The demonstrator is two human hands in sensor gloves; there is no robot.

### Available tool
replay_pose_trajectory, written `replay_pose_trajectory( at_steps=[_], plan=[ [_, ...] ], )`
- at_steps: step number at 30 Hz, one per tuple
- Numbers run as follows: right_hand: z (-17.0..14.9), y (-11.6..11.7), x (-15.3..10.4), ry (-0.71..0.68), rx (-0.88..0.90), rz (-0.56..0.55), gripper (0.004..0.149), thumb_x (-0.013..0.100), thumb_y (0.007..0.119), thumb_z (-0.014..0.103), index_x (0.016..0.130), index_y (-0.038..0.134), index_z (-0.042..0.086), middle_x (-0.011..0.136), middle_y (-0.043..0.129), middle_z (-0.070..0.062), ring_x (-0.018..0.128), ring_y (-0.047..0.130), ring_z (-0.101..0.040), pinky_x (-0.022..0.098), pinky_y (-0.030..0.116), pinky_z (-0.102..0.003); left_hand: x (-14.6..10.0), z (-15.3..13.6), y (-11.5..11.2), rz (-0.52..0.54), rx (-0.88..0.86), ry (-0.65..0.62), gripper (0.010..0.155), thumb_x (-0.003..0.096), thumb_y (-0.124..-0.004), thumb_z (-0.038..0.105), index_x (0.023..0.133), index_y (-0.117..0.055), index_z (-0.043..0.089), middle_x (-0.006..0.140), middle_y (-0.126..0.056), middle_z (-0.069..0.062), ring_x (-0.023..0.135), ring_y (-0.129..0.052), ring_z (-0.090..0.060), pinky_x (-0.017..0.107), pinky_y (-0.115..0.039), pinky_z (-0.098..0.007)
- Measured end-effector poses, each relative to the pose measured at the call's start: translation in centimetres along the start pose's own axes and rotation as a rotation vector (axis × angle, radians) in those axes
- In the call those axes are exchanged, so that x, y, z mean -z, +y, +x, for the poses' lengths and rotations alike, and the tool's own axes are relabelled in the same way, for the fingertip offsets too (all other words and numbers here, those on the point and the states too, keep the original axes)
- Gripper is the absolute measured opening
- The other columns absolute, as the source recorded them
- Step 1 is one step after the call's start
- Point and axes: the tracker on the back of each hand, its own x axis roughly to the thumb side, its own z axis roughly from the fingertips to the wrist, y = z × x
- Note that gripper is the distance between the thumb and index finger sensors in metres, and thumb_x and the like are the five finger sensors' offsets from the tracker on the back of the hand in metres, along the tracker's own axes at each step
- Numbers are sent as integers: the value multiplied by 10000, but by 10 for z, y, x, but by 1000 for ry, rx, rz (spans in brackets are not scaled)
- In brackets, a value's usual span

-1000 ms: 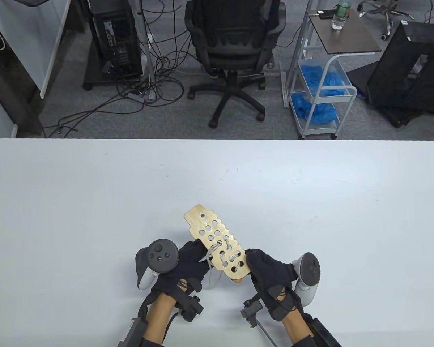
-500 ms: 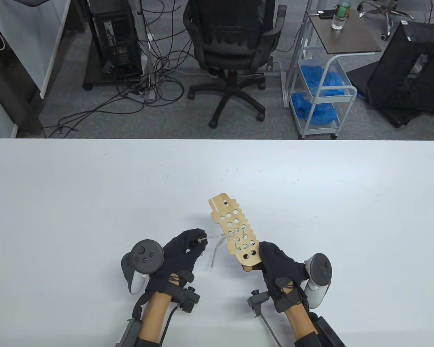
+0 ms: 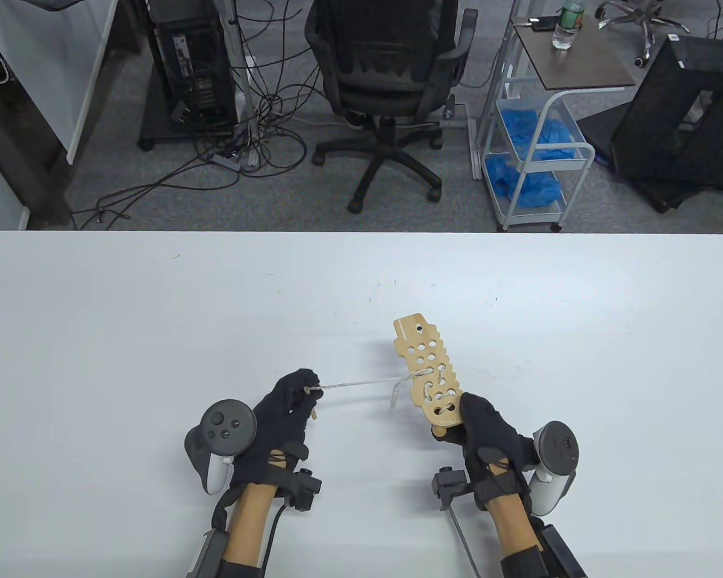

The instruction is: Remove rope from all holes on crocodile lacing toy

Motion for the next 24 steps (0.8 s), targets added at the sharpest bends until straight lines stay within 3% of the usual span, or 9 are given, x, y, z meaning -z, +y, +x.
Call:
replay_pose_trajectory(
  at_steps=[7,24],
  plan=[
    [1,-15,5,4,-23,-48,504,448,747,423,712,802,-3,596,965,-226,467,966,-432,453,734,-640,0,-2,3,30,20,28,475,501,-787,374,962,-710,460,906,-943,69,784,-935,-196,656,-727,-576],
    [-2,-40,9,64,131,-149,507,456,738,423,740,777,5,637,945,-223,507,953,-432,479,720,-640,-1,-14,15,89,-46,101,470,516,-762,379,974,-689,461,926,-922,58,800,-921,-196,662,-722,-572]
  ],
)
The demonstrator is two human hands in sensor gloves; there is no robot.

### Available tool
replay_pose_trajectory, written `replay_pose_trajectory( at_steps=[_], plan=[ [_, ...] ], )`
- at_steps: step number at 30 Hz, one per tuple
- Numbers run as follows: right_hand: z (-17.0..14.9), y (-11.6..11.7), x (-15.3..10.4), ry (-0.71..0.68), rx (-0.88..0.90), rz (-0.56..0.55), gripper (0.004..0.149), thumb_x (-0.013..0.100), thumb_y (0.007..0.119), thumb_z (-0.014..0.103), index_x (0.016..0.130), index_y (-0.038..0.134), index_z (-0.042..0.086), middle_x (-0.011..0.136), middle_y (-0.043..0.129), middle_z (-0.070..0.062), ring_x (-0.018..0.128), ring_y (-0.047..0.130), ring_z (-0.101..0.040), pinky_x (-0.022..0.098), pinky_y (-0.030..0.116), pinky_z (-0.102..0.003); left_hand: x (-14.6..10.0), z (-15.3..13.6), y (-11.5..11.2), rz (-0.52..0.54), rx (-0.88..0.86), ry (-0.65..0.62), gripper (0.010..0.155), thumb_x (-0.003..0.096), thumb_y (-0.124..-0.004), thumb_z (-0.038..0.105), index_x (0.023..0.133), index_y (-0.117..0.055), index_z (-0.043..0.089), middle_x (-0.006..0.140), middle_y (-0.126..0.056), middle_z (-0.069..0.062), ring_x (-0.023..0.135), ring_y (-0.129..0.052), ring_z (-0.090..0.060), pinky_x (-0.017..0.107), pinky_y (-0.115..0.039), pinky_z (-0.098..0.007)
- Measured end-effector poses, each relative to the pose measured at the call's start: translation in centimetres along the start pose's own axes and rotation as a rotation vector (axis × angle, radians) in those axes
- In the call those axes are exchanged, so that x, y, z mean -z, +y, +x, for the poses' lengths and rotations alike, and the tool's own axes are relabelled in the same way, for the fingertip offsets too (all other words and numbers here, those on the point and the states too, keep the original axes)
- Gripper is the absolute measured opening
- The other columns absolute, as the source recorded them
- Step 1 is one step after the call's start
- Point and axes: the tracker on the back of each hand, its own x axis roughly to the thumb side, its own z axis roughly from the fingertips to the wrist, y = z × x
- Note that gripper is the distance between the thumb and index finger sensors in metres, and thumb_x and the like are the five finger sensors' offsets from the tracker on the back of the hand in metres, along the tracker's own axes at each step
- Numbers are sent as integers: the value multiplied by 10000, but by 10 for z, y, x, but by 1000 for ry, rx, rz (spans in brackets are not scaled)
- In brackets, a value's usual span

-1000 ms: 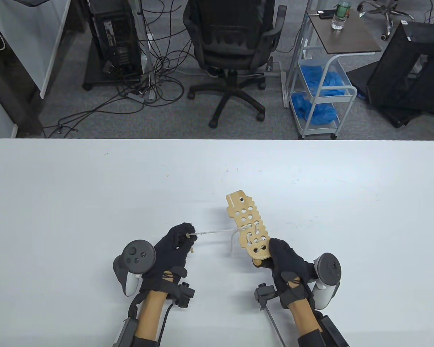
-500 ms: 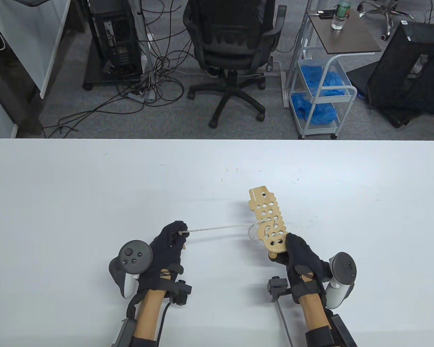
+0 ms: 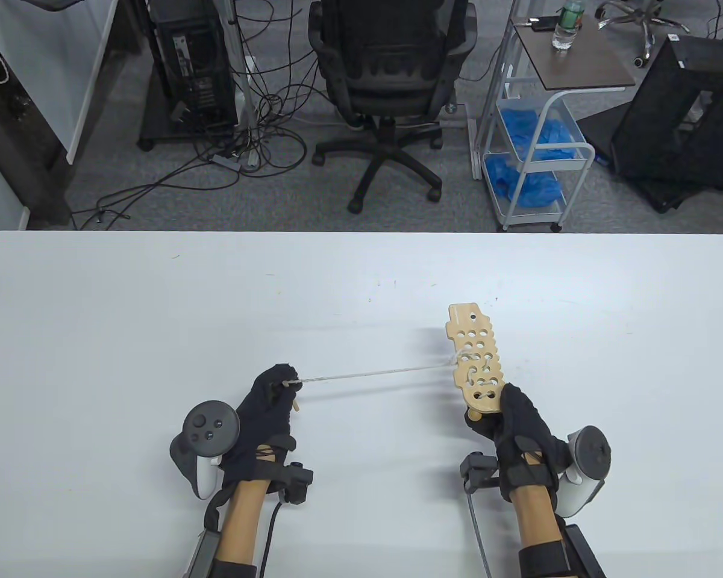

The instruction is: Remove rope from all holes on crocodile lacing toy

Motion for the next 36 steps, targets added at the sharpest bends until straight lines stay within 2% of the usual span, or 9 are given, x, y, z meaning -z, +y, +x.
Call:
replay_pose_trajectory(
  at_steps=[11,21,25,30,36],
  plan=[
    [-4,-10,1,53,171,-57,510,460,726,428,755,758,13,661,931,-216,533,946,-426,495,712,-638,1,-11,9,42,-51,67,468,526,-744,381,982,-676,464,933,-915,61,806,-917,-194,663,-723,-567],
    [-5,-13,1,63,215,-71,510,465,715,434,763,750,21,672,927,-208,545,942,-421,502,711,-634,1,-17,16,84,-108,97,475,535,-727,401,998,-645,464,910,-920,69,791,-927,-180,662,-732,-556],
    [-6,-14,1,68,254,-73,508,467,711,437,770,750,31,683,927,-201,556,942,-417,509,710,-631,-4,-20,26,202,-167,132,498,554,-684,398,1022,-545,499,909,-887,78,785,-917,-163,672,-729,-532],
    [-7,-16,0,76,299,-83,509,469,704,443,777,745,40,693,926,-193,568,941,-409,519,709,-625,-6,-35,30,222,-355,228,462,552,-684,409,996,-579,482,890,-910,98,764,-939,-143,666,-745,-516],
    [-9,-13,-1,83,324,-74,508,470,702,442,779,740,41,699,921,-193,572,939,-408,522,706,-625,-6,-37,31,237,-366,250,445,524,-717,439,962,-644,455,826,-970,125,710,-980,-113,653,-769,-497]
  ],
)
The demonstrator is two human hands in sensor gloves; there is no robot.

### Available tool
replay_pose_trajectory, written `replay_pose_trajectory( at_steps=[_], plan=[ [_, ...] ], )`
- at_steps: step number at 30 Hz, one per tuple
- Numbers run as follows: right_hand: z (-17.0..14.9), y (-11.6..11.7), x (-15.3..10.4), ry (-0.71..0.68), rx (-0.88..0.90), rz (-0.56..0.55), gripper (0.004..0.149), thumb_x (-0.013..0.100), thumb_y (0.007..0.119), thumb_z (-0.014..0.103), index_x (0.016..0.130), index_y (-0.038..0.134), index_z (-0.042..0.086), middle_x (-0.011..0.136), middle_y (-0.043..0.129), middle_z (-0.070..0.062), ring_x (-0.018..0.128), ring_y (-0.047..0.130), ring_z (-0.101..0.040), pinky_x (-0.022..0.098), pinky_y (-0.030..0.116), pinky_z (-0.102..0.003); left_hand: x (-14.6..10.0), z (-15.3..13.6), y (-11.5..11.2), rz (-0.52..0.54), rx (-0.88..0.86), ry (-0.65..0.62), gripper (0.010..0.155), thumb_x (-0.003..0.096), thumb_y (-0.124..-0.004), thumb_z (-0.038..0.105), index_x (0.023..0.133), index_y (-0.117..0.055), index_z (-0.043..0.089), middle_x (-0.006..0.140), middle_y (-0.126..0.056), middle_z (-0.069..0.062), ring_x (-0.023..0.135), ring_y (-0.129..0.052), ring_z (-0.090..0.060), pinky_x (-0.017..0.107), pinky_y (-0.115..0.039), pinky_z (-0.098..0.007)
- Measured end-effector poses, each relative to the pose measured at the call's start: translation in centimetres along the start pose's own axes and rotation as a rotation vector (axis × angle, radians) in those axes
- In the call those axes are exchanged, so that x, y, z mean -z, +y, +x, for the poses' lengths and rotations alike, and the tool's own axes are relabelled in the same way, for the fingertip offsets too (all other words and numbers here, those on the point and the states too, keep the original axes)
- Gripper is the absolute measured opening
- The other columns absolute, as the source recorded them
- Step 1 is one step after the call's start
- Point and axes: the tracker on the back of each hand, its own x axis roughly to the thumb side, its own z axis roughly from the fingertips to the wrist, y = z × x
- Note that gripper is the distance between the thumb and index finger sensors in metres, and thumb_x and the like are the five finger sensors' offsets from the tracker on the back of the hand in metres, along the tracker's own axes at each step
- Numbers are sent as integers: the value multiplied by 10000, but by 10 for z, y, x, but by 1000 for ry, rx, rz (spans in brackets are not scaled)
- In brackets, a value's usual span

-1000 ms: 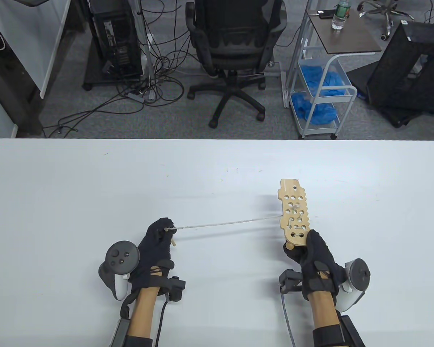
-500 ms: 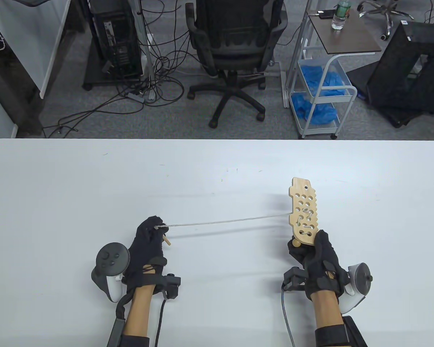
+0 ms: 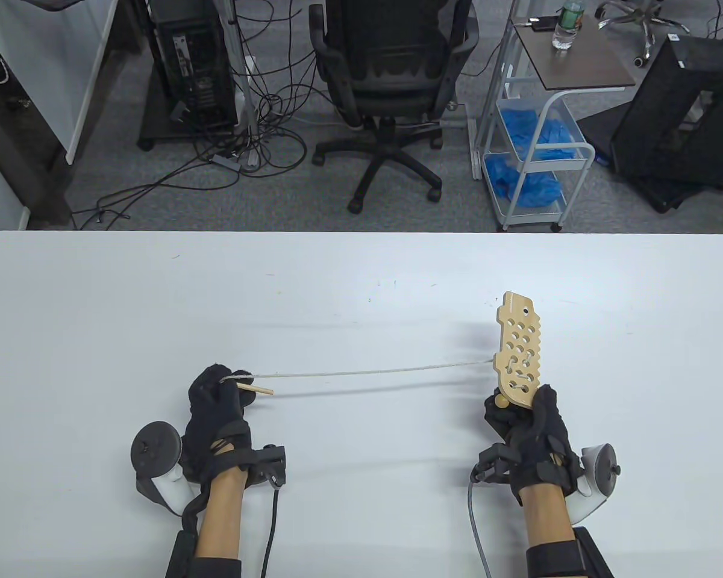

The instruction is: Remove rope from all holes on crocodile lacing toy

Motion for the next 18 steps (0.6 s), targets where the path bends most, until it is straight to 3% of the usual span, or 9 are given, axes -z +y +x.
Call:
replay_pose_trajectory(
  at_steps=[5,11,18],
  plan=[
    [-8,16,-4,-2,-73,86,505,465,713,430,775,743,32,694,921,-201,564,939,-417,516,703,-632,-1,6,-12,-49,64,-74,442,461,-802,435,899,-757,401,717,-1042,113,619,-1028,-114,621,-792,-507],
    [-21,50,-18,-41,-198,293,502,455,736,422,756,770,22,666,942,-212,539,950,-427,499,710,-640,-9,14,-39,-186,141,-188,432,437,-823,481,858,-804,387,634,-1048,106,533,-1024,-107,607,-797,-510],
    [-40,88,-41,-70,-233,555,497,444,751,416,740,795,20,643,962,-215,516,964,-430,485,718,-645,-19,15,-67,-380,93,-197,413,459,-822,420,869,-805,379,701,-1044,91,590,-1015,-125,624,-778,-531]
  ],
)
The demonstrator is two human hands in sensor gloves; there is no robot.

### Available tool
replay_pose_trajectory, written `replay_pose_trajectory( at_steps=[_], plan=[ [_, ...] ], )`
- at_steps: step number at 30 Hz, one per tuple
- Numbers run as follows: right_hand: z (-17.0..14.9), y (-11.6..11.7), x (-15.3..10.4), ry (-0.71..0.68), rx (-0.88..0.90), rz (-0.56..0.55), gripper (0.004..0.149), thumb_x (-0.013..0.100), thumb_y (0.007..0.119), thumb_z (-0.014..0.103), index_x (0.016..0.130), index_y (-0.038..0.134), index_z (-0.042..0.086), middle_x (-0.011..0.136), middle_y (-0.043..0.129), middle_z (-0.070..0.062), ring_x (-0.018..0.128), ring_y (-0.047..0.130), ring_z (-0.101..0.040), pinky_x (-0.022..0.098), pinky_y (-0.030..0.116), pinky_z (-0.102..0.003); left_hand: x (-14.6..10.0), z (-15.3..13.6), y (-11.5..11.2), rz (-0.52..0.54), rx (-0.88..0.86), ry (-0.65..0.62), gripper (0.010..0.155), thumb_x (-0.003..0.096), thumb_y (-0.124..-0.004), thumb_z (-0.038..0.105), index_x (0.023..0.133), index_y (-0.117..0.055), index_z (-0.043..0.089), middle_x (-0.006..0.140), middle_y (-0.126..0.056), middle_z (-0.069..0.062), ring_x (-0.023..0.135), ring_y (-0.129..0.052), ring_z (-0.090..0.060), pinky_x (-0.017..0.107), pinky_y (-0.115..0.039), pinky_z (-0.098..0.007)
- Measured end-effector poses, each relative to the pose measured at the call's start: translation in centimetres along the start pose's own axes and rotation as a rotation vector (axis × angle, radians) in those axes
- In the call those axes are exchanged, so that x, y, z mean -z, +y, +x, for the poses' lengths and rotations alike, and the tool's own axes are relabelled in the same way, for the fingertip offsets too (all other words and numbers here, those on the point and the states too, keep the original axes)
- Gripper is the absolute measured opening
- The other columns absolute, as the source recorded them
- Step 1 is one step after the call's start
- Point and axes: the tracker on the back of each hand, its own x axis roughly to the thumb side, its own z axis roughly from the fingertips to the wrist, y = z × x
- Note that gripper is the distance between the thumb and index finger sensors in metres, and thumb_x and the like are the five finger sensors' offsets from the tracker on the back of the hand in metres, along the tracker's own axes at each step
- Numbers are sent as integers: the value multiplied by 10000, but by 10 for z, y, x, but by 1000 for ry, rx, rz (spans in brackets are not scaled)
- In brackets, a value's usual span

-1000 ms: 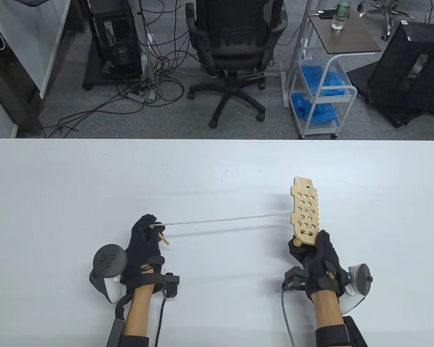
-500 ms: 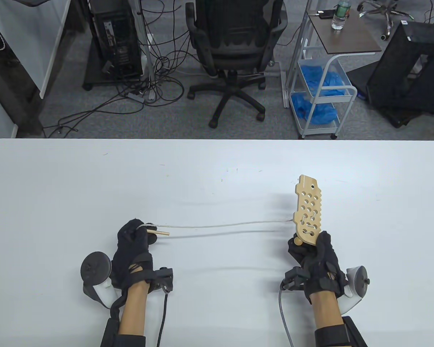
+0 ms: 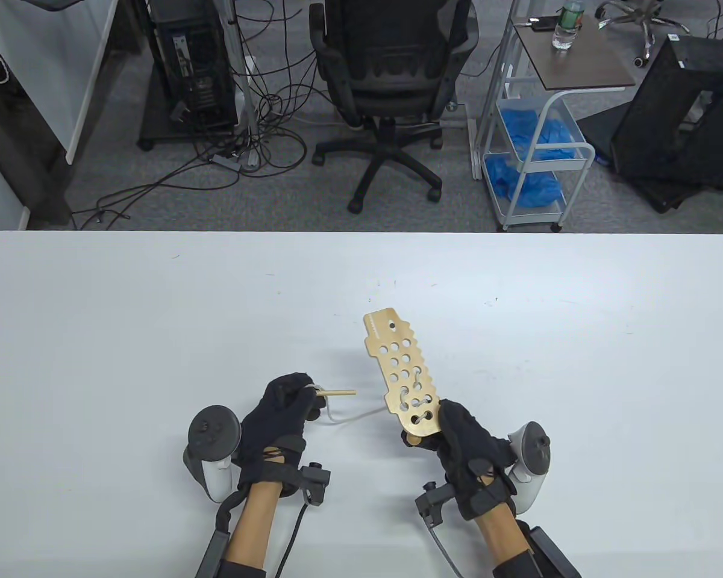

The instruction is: Remove rope from all holes on crocodile lacing toy

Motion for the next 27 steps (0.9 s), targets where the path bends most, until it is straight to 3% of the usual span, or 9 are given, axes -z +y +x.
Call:
replay_pose_trajectory(
  at_steps=[4,12,21,27],
  plan=[
    [-3,13,-1,-15,-29,92,494,441,753,415,736,802,22,639,966,-213,513,968,-429,481,721,-647,2,0,-12,-120,-99,-15,421,482,-801,357,903,-784,360,759,-1028,77,641,-1003,-139,639,-760,-548],
    [-3,22,-1,-32,7,177,493,440,754,416,732,808,22,632,974,-212,508,973,-427,476,724,-649,2,-1,-25,-254,-275,-13,430,509,-757,309,937,-745,354,817,-992,76,699,-975,-145,664,-729,-564],
    [-3,28,-1,-15,36,264,481,441,752,411,729,815,31,628,981,-205,504,979,-423,476,724,-651,2,-1,-31,-333,-338,-2,427,516,-746,293,936,-752,370,826,-988,76,712,-968,-149,676,-710,-581],
    [-6,33,-1,-6,-25,307,481,442,752,409,724,818,26,620,984,-206,500,981,-422,475,726,-650,-1,9,-36,-378,-347,-45,408,505,-796,369,909,-809,430,883,-939,72,770,-922,-158,695,-682,-591]
  ],
)
